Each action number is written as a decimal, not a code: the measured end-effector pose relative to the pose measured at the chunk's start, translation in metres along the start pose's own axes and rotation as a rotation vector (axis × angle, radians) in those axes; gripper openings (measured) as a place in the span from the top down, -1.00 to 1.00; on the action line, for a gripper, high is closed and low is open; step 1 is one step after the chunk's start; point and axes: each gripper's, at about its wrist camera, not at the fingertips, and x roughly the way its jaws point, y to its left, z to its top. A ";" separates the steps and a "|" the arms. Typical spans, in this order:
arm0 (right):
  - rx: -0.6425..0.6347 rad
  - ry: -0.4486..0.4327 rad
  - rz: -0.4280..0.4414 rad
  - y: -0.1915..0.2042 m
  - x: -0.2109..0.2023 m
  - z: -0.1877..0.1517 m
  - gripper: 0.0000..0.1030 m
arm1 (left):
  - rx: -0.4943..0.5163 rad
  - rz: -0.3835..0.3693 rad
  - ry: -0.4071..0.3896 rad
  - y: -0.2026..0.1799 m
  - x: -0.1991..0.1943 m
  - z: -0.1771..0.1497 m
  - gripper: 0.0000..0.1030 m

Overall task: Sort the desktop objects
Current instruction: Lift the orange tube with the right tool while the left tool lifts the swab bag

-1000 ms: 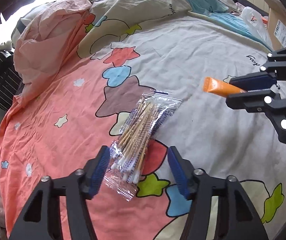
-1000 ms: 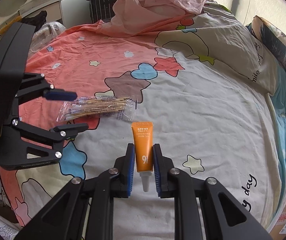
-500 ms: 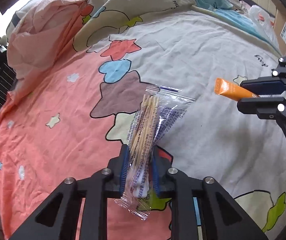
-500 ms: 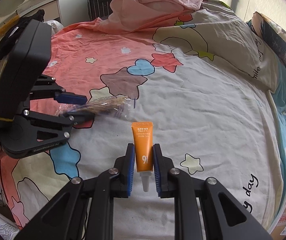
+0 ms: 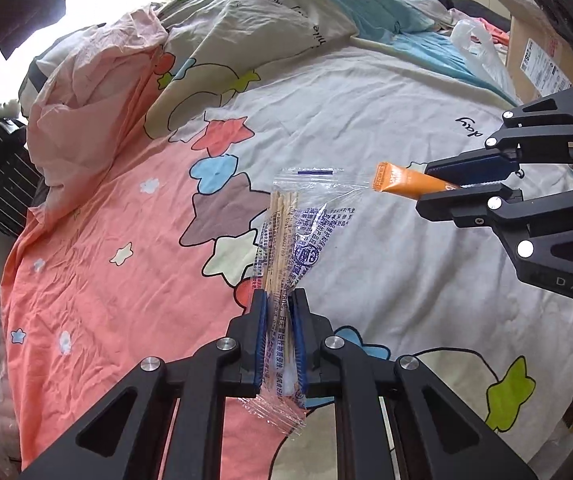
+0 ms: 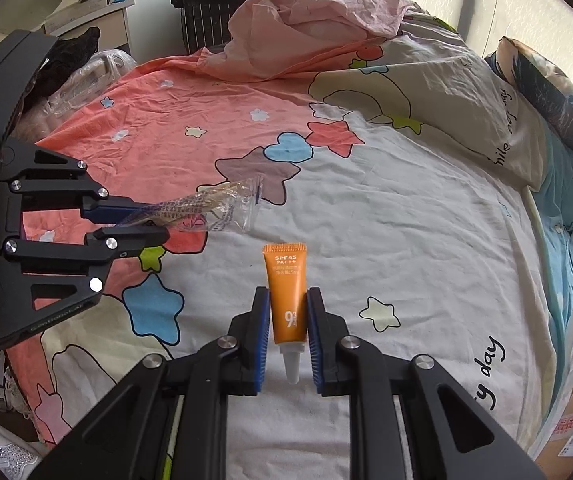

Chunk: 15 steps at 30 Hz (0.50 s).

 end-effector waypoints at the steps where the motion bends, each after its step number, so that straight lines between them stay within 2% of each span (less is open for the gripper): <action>1: 0.001 -0.005 -0.004 -0.001 -0.005 -0.001 0.68 | 0.003 -0.003 -0.008 -0.003 -0.004 0.002 0.77; 15: 0.030 -0.066 -0.084 -0.023 -0.074 -0.024 0.68 | 0.085 0.003 -0.128 -0.065 -0.068 0.032 0.77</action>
